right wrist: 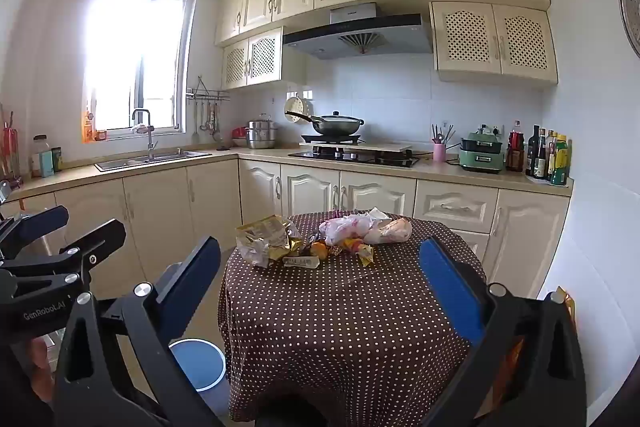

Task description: Collect trash

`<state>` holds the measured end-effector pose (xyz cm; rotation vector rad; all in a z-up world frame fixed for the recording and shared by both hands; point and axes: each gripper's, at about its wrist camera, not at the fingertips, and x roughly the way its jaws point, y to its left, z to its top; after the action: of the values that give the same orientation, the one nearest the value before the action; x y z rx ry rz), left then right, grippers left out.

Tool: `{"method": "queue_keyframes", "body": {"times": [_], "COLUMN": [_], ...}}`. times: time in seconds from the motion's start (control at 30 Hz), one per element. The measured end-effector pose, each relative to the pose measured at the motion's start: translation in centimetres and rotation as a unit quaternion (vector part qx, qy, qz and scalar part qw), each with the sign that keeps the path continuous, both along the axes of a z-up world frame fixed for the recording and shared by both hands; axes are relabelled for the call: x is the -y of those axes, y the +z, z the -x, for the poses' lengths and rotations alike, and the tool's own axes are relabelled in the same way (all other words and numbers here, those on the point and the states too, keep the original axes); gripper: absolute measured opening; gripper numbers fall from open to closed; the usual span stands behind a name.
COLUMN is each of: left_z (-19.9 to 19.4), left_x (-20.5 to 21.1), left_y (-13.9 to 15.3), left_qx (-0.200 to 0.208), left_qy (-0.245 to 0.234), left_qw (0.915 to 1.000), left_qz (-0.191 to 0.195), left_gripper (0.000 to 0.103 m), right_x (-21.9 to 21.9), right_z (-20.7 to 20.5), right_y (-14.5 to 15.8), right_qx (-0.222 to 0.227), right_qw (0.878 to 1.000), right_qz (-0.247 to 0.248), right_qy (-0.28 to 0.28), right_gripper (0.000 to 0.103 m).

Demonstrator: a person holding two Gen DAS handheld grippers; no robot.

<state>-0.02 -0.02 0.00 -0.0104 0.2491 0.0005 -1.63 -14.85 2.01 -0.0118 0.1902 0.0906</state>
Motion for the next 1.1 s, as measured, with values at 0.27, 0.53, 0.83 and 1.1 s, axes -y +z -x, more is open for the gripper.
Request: {"method": "queue_keyframes", "body": {"times": [0.27, 0.53, 0.83, 1.1], "left_z": [-0.5, -0.4, -0.9, -1.7], "left_x": [0.1, -0.1, 1.0, 1.3], "left_y": [-0.3, -0.1, -0.6, -0.9], "left_qx": [-0.006, -0.012, -0.021, -0.023], "left_qy": [-0.009, -0.018, -0.026, -0.027], "left_qw": [0.9999, 0.9998, 0.9994, 0.9994], "left_qz": [0.003, 0.002, -0.005, -0.006], "left_gripper": [0.093, 0.093, 0.093, 0.093], "right_x": [0.4, 0.5, 0.5, 0.8], "right_z": [-0.3, -0.3, 0.0, -0.2], "right_y": [0.0, -0.9, -0.6, -0.2], "right_qx": [0.001, -0.002, -0.005, -0.007], "right_qw": [1.0, 1.0, 1.0, 1.0], "right_qz": [-0.001, 0.001, 0.002, 0.003], "right_qy": [-0.001, -0.009, -0.013, -0.015], "right_gripper": [0.097, 0.097, 0.097, 0.097]}}
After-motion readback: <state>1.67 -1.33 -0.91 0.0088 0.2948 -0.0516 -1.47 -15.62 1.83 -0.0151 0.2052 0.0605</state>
